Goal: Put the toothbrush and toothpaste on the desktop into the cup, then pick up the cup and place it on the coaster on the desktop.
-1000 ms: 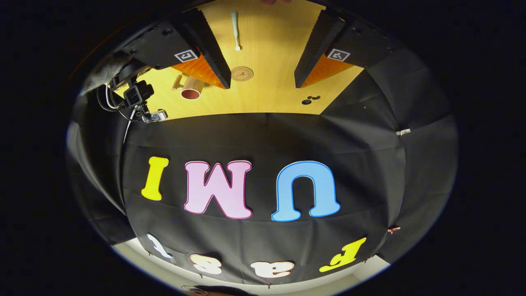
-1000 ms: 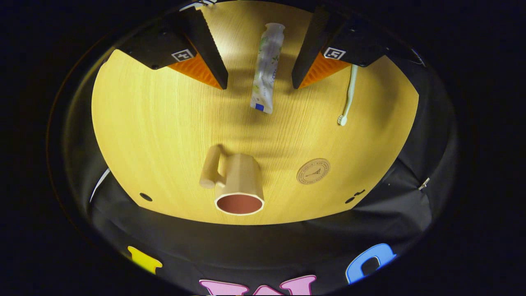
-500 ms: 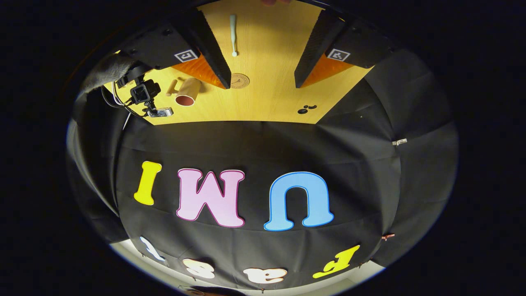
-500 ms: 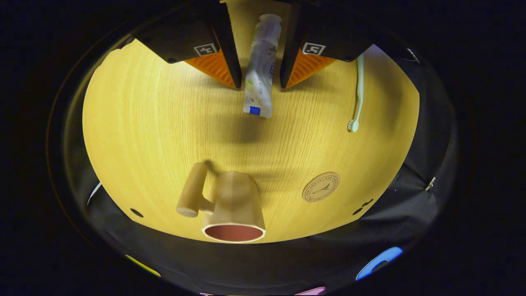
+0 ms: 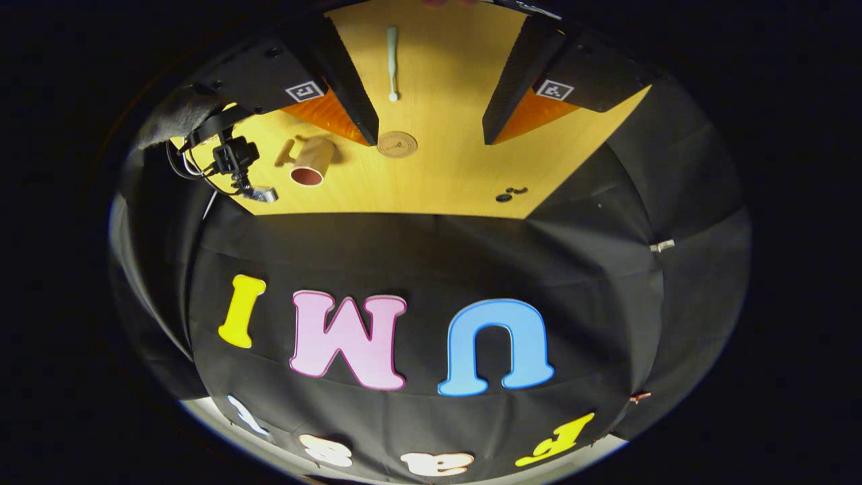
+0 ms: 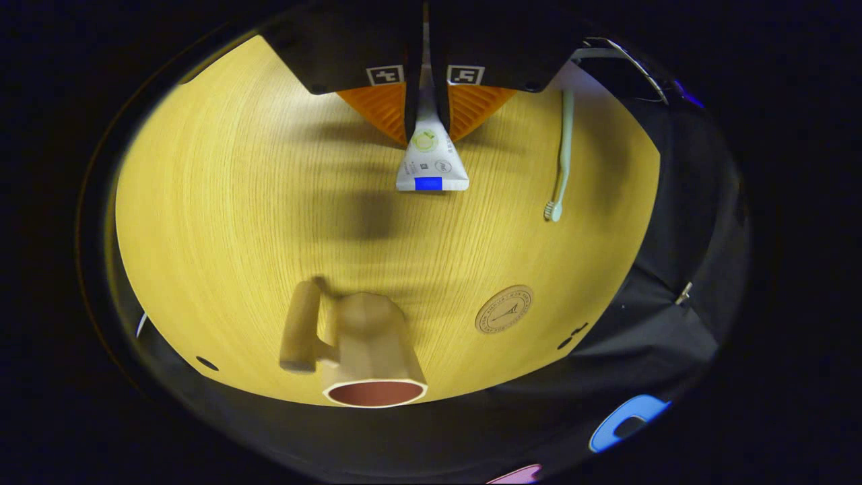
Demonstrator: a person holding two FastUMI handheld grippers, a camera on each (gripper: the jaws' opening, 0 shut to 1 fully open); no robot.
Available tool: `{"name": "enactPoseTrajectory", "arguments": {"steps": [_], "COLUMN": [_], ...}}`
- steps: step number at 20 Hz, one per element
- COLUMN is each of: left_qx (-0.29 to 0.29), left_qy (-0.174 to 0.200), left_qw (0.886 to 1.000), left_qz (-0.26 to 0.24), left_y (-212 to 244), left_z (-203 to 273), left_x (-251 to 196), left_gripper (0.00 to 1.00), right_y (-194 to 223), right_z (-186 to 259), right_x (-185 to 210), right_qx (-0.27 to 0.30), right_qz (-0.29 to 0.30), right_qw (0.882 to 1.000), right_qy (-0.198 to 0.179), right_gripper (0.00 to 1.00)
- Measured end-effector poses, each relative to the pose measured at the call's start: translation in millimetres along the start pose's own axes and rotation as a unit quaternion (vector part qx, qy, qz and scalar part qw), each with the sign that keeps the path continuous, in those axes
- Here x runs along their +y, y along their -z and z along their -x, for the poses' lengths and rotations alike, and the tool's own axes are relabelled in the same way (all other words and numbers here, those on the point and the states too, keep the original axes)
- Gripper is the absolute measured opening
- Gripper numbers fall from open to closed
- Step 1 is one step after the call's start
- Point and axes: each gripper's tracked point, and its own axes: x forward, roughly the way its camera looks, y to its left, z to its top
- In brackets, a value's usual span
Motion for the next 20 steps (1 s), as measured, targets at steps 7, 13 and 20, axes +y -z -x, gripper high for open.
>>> {"name": "enactPoseTrajectory", "arguments": {"steps": [7, 13, 20], "left_qx": [0.123, 0.196, 0.26], "left_qy": [0.048, 0.056, 0.043], "left_qw": [0.991, 0.978, 0.96], "left_qz": [0.028, -0.036, -0.089], "left_y": [86.4, 145.5, 188.5], "left_z": [-43.0, -78.0, -98.9], "left_x": [-38.3, -47.9, -50.7], "left_gripper": [0.96, 0.98, 0.94], "right_y": [-42.0, -53.8, -61.6], "right_z": [78.8, 118.0, 132.0], "right_x": [-7.9, -25.2, -65.3], "right_qx": [-0.118, -0.143, -0.151], "right_qz": [0.014, 0.003, -0.008], "right_qw": [0.993, 0.989, 0.989], "right_qy": [-0.026, -0.025, -0.01], "right_gripper": [0.08, 0.08, 0.08]}}
